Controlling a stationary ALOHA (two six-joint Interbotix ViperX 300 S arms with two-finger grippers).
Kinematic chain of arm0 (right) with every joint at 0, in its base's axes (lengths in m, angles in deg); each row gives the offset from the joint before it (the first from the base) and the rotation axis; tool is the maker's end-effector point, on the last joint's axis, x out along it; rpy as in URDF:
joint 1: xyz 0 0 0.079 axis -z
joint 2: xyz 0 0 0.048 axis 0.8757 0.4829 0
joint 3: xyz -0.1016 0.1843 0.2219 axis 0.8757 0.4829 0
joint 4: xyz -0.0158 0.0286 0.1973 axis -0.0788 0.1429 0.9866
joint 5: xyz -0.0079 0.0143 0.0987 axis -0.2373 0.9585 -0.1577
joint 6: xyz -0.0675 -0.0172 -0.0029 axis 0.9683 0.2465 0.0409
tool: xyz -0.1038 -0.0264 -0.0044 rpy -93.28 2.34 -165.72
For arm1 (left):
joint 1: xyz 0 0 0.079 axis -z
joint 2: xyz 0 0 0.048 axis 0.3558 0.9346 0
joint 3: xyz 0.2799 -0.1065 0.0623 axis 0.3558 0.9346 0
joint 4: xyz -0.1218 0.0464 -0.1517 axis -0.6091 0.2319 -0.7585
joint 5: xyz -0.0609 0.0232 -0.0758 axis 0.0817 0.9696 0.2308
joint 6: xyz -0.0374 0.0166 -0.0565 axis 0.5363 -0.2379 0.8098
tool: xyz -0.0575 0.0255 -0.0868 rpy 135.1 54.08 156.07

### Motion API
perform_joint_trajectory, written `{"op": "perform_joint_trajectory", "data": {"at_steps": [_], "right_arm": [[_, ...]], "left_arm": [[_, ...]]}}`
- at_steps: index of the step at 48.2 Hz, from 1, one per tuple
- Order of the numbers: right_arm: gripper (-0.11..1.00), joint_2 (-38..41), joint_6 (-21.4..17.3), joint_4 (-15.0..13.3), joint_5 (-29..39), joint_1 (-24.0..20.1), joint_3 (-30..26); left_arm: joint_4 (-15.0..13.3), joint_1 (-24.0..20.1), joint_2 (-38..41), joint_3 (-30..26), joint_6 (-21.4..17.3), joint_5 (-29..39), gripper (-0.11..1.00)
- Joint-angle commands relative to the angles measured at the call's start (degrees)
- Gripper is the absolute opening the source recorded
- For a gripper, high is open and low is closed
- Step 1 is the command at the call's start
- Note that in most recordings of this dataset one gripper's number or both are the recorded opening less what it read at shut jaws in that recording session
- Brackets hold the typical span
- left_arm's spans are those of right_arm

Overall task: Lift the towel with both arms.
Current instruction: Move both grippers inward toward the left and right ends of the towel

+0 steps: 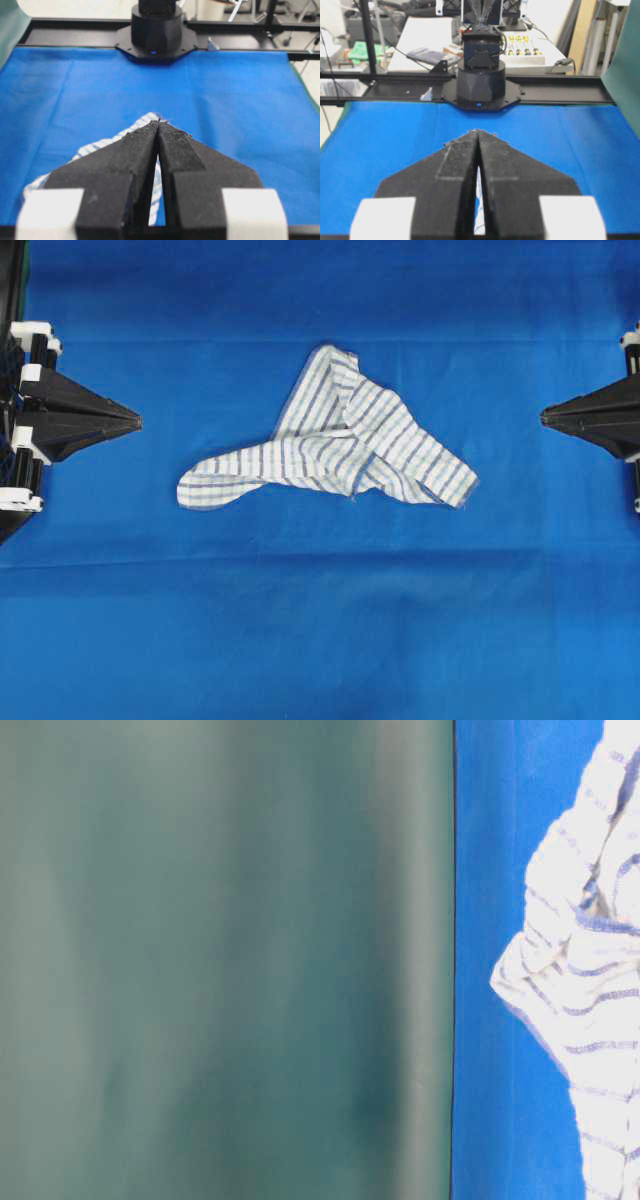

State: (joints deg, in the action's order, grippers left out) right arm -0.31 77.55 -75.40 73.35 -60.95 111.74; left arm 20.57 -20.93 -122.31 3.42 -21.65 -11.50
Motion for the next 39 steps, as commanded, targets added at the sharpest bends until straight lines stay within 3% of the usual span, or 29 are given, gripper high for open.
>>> {"op": "perform_joint_trajectory", "data": {"at_steps": [1, 20, 34, 37, 39], "right_arm": [[0.0, 0.09, -0.53, 0.35, -0.09, 0.0, -1.14], [0.0, 3.52, -1.67, 0.26, 7.38, 0.09, -3.96], [0.01, 11.69, -2.02, 0.62, 10.63, 1.05, -5.8], [0.02, 14.15, -2.02, 0.88, 10.63, 1.58, -5.89], [0.11, 15.82, -2.02, 1.14, 10.55, 1.93, -6.06]], "left_arm": [[-1.49, 0.53, 0.09, -1.85, 0.7, 0.0, 0.0], [-1.49, 0.53, 2.2, -1.93, -0.97, 1.49, 0.0], [-1.41, 0.53, 7.21, -2.02, -2.37, 1.93, 0.01], [-1.41, 0.53, 8.53, -2.02, -2.29, 1.93, 0.06], [-1.49, 0.53, 9.49, -2.11, -2.02, 1.85, 0.15]]}}
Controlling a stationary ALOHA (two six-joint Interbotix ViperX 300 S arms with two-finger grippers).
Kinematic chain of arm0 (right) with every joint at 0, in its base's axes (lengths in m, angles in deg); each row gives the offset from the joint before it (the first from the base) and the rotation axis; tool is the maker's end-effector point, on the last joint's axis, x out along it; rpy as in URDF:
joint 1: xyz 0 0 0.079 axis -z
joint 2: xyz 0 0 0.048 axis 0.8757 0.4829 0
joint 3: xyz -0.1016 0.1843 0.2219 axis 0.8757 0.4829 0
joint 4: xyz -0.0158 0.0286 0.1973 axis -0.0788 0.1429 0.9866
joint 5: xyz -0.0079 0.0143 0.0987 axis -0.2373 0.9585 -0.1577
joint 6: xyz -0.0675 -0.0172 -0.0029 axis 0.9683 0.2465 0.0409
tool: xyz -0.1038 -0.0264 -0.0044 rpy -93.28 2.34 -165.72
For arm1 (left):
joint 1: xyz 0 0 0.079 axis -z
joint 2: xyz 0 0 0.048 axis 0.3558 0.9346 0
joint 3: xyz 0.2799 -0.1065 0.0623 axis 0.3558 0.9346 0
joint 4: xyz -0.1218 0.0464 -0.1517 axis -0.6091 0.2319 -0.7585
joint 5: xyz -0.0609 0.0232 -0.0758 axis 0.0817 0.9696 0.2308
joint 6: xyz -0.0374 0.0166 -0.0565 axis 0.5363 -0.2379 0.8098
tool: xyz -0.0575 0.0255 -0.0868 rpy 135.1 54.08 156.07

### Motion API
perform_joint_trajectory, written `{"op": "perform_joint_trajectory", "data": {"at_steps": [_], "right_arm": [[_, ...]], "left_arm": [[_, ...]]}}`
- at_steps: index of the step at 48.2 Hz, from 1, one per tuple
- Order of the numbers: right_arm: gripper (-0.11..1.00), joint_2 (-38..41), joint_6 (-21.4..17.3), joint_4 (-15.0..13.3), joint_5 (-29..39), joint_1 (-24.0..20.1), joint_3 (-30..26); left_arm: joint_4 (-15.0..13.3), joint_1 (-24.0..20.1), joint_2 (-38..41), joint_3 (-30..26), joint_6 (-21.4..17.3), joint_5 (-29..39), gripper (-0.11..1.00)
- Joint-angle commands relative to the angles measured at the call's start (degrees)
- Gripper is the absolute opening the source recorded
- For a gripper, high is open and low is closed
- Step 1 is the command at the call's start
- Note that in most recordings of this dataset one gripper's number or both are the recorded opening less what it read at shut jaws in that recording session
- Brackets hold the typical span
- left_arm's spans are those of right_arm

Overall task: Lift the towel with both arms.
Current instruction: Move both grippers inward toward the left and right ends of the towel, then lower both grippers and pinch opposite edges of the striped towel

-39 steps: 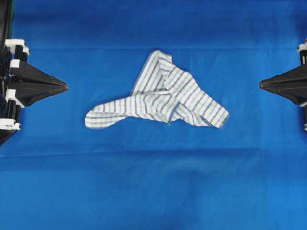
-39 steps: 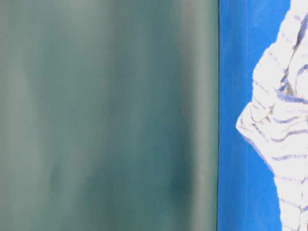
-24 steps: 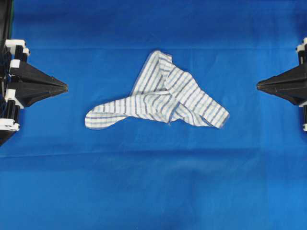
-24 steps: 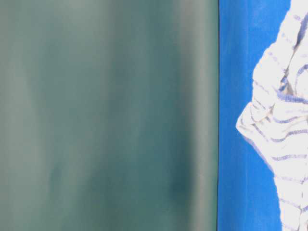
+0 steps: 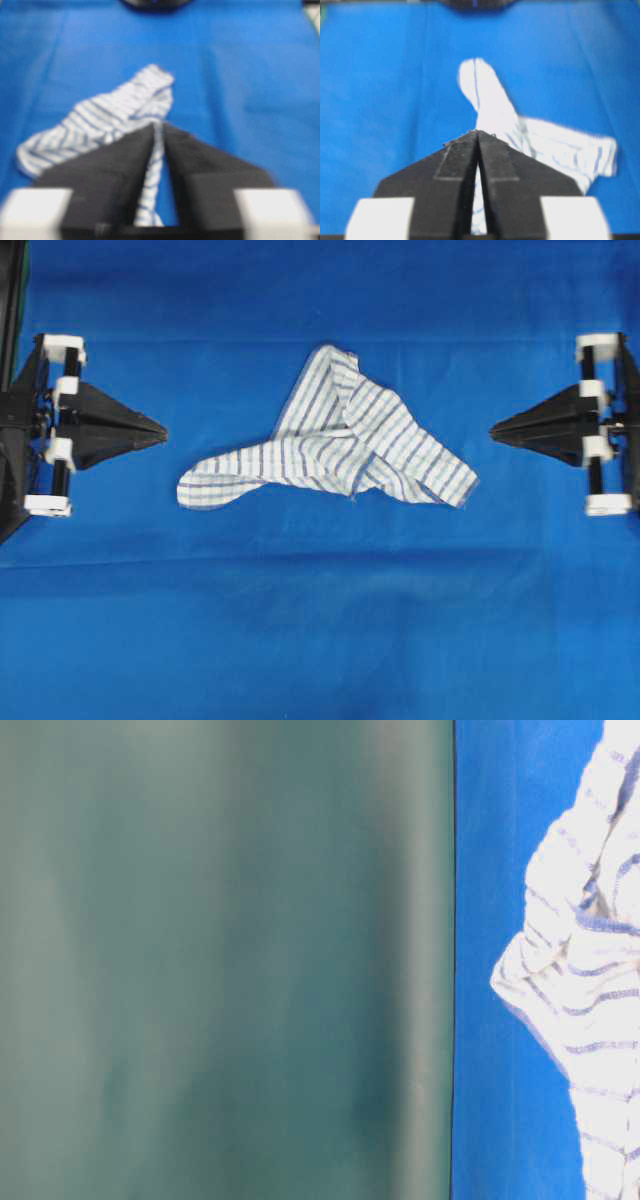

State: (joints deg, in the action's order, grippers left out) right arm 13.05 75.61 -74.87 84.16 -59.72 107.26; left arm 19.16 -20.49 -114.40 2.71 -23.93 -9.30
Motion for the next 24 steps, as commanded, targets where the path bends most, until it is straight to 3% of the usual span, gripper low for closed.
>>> {"op": "perform_joint_trajectory", "data": {"at_steps": [1, 9, 13, 24], "right_arm": [[0.17, 3.43, -0.09, 0.7, -0.18, 0.97, -1.67], [0.64, 11.78, 0.09, 0.88, 1.93, 1.76, -3.87], [0.66, 15.91, 0.09, 0.88, 3.25, 1.76, -5.19], [0.65, 25.75, 0.09, 0.97, 3.34, 2.02, -7.12]], "left_arm": [[-0.09, 0.09, 2.46, -1.49, 0.35, -0.44, 0.2], [-0.09, 0.09, 8.26, -2.02, 0.44, -0.53, 0.7], [-0.09, 0.09, 12.48, -2.37, 0.44, -0.7, 0.88], [-0.09, 0.09, 25.05, -4.39, 0.53, -2.9, 0.9]]}}
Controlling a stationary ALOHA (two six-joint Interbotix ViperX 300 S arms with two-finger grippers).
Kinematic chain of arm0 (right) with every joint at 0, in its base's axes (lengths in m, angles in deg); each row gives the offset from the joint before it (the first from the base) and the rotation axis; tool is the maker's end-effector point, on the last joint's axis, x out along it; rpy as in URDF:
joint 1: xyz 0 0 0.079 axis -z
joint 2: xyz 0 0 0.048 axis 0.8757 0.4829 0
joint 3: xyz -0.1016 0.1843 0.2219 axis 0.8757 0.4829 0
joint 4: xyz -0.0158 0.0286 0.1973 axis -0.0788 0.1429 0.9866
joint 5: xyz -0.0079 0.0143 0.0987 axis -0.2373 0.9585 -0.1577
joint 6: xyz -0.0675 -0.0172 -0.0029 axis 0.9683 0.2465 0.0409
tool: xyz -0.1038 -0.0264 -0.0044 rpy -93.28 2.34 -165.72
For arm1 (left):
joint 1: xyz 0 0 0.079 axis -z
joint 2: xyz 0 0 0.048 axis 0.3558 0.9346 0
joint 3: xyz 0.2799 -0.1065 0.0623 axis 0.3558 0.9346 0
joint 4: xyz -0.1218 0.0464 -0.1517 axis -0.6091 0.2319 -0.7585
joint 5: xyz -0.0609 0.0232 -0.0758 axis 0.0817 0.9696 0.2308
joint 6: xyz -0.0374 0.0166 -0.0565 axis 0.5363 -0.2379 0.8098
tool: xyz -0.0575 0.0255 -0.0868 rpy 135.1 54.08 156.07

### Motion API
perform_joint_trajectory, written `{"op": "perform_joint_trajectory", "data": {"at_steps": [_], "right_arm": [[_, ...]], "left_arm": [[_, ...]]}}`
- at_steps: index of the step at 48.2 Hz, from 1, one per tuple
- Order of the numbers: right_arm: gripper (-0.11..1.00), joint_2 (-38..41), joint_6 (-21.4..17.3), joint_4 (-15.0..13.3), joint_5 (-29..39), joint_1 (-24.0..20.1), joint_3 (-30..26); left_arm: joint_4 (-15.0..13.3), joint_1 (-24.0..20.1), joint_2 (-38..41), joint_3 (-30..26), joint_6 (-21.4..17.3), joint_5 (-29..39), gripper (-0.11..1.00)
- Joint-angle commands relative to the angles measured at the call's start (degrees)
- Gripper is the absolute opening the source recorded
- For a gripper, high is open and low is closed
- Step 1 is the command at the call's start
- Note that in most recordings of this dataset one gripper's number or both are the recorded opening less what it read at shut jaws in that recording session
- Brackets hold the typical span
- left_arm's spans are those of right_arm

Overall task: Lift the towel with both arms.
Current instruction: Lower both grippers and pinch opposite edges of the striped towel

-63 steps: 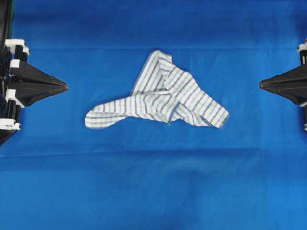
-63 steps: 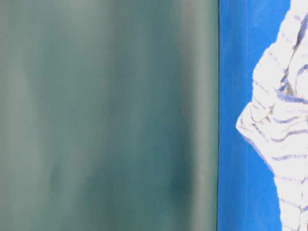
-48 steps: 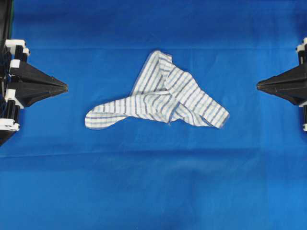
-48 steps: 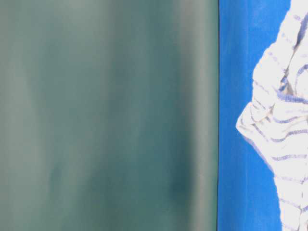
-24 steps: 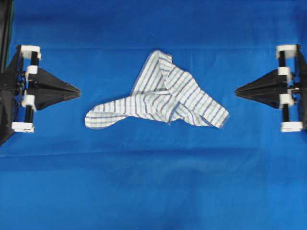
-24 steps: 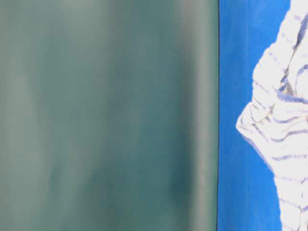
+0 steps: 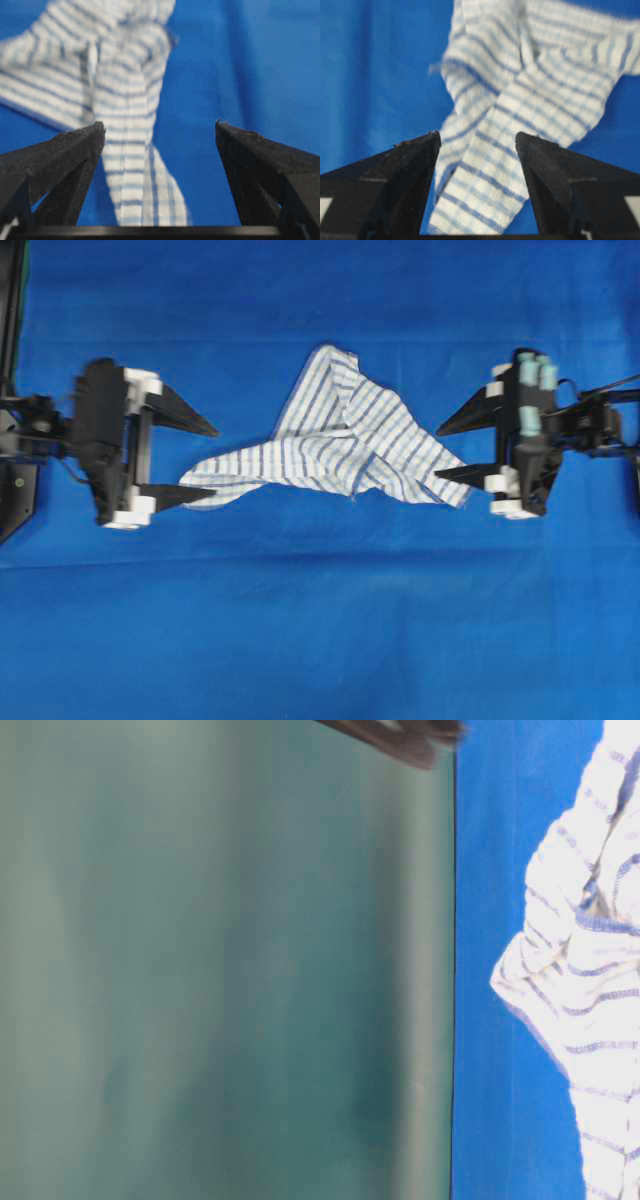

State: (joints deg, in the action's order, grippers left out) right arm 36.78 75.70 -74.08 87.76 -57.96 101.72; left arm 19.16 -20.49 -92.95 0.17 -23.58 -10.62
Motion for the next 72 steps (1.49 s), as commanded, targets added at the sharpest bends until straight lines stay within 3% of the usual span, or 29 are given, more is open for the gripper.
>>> {"op": "perform_joint_trajectory", "data": {"at_steps": [1, 23, 38, 41, 45, 49, 54, 72], "right_arm": [[0.65, 3.25, 0.0, 0.18, -0.26, 0.35, -1.85], [0.65, 17.14, 0.0, 0.26, -1.85, 1.67, -4.66], [0.64, 20.3, -0.09, 0.53, -2.02, 1.76, -5.89], [0.64, 20.39, -0.09, 0.53, -1.85, 1.76, -6.06], [0.57, 20.57, 0.0, 0.53, -1.49, 1.76, -6.42], [0.39, 20.57, 0.0, 0.53, -0.7, 1.76, -6.68], [0.09, 20.57, 0.0, 0.53, -0.09, 1.76, -6.77], [0.06, 16.61, -0.18, 0.62, 1.58, 1.76, -7.65]], "left_arm": [[-0.09, 0.09, 5.27, -2.02, 0.18, -2.02, 0.9], [-0.18, -0.7, 26.72, -8.0, 0.18, -6.94, 0.91], [-0.62, -3.25, 31.11, -8.96, 0.97, -6.15, 0.87], [-0.53, -3.78, 31.11, -8.96, 1.49, -5.45, 0.79], [-0.62, -3.87, 31.2, -9.05, 1.58, -4.83, 0.59], [-0.62, -3.87, 31.11, -9.23, 1.58, -4.48, 0.33], [-0.62, -3.87, 31.11, -9.4, 1.49, -4.13, 0.09], [-0.53, -3.87, 27.77, -11.34, 1.76, 2.81, 0.08]]}}
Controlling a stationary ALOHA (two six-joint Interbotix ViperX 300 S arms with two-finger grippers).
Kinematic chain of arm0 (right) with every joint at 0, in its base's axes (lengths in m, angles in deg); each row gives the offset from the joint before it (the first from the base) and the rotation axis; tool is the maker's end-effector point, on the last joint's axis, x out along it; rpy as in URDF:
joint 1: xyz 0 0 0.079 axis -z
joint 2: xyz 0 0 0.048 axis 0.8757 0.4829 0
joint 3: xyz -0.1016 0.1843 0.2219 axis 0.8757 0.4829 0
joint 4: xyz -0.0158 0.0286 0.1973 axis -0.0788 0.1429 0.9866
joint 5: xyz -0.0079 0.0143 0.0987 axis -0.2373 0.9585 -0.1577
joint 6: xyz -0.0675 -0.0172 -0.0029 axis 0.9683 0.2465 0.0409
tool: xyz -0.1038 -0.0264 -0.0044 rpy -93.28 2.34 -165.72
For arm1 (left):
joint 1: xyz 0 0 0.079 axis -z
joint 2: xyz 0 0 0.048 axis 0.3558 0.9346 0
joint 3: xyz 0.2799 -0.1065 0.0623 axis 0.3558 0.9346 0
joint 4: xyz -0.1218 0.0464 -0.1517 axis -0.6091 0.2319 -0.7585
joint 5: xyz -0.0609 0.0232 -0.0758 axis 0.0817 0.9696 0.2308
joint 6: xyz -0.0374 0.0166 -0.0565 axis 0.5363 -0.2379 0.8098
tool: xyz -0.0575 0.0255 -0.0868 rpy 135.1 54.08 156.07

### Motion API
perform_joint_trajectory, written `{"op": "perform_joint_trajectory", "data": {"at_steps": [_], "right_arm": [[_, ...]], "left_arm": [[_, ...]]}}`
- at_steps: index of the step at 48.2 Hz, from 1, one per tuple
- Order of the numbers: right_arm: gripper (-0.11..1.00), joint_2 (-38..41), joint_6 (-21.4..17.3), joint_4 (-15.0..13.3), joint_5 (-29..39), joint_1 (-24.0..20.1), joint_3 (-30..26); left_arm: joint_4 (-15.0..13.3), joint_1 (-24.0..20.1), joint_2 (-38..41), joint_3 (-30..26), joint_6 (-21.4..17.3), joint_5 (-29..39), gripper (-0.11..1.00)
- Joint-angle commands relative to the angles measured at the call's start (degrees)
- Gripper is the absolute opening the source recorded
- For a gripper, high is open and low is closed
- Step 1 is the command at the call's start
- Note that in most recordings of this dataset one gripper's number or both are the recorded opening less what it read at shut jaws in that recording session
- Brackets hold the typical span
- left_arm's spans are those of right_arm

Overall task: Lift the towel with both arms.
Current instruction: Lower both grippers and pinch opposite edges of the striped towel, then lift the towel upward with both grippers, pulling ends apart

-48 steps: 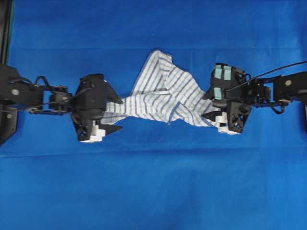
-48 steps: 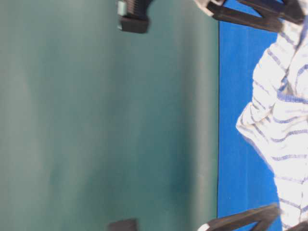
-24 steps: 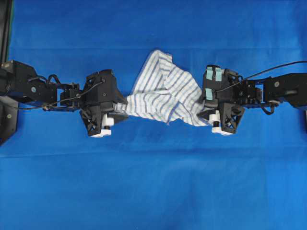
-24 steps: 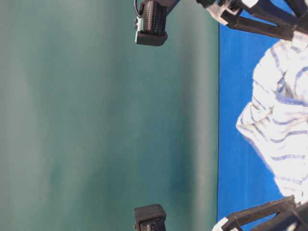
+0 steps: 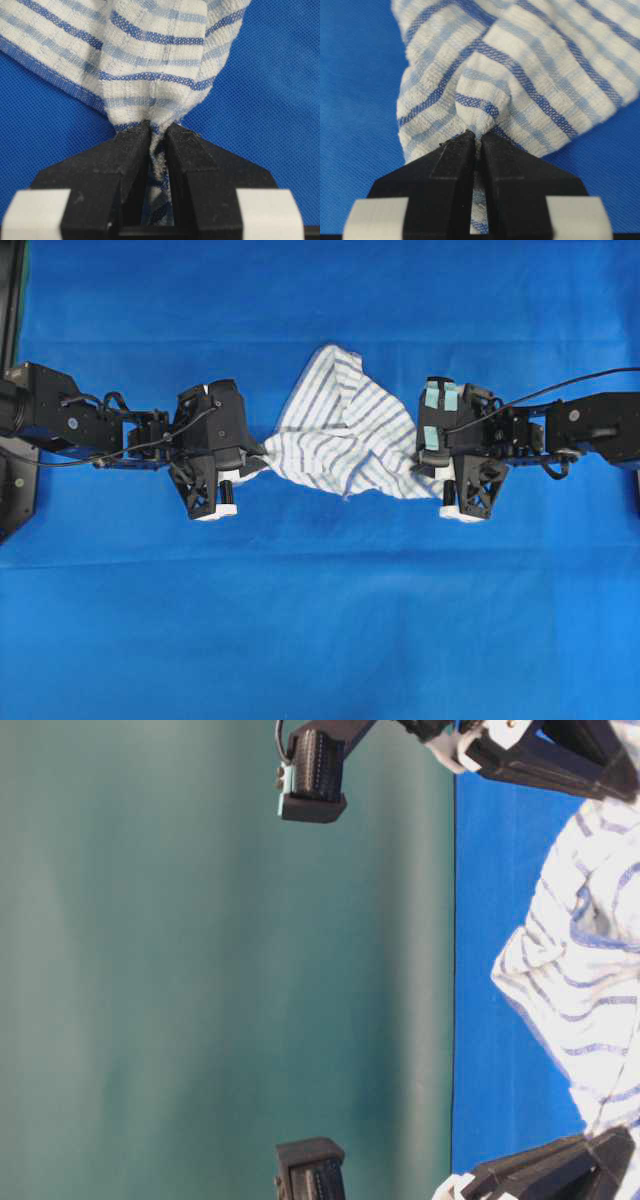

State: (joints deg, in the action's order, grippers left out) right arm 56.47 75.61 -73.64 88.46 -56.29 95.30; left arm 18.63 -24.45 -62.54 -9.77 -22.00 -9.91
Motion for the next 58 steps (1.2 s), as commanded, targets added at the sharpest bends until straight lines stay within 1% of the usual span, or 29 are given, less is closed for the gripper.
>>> {"op": "perform_joint_trajectory", "data": {"at_steps": [1, 9, 15, 26, 28, 34, 43, 49, 58], "right_arm": [[0.06, -3.78, -0.26, 0.26, 1.58, 0.09, -1.32], [0.06, -9.84, -1.85, 0.18, 7.38, 0.18, -3.52], [0.06, -14.41, -1.85, 0.0, 10.46, 0.26, -5.27], [0.06, -21.88, -1.49, -0.79, 18.46, 2.37, -10.37], [0.06, -23.12, -1.49, -1.32, 19.95, 2.72, -11.6], [0.06, -26.54, -1.49, -4.04, 24.35, 3.43, -16.17], [0.06, -29.88, -1.41, -7.56, 29.53, 3.52, -23.03], [0.06, -31.03, -1.32, -8.96, 31.99, 3.52, -26.63], [0.06, -31.73, -1.14, -9.32, 34.72, 3.34, -30.5]], "left_arm": [[-0.09, 0.09, -3.43, -1.76, 0.26, 3.16, 0.08], [-0.09, 0.09, -10.55, -4.83, 1.41, 13.01, 0.08], [0.0, -0.18, -15.91, -7.21, 1.41, 19.34, 0.08], [0.26, -2.46, -25.66, -10.99, 1.41, 26.89, 0.08], [0.35, -2.99, -27.77, -12.22, 1.32, 28.74, 0.08], [0.44, -4.22, -32.52, -15.38, 1.23, 32.78, 0.08], [0.7, -5.27, -37.53, -19.86, 0.7, 36.83, 0.08], [0.79, -5.8, -39.64, -22.68, 0.62, 39.02, 0.08], [0.88, -5.71, -41.13, -27.25, -0.35, 42.01, 0.08]]}}
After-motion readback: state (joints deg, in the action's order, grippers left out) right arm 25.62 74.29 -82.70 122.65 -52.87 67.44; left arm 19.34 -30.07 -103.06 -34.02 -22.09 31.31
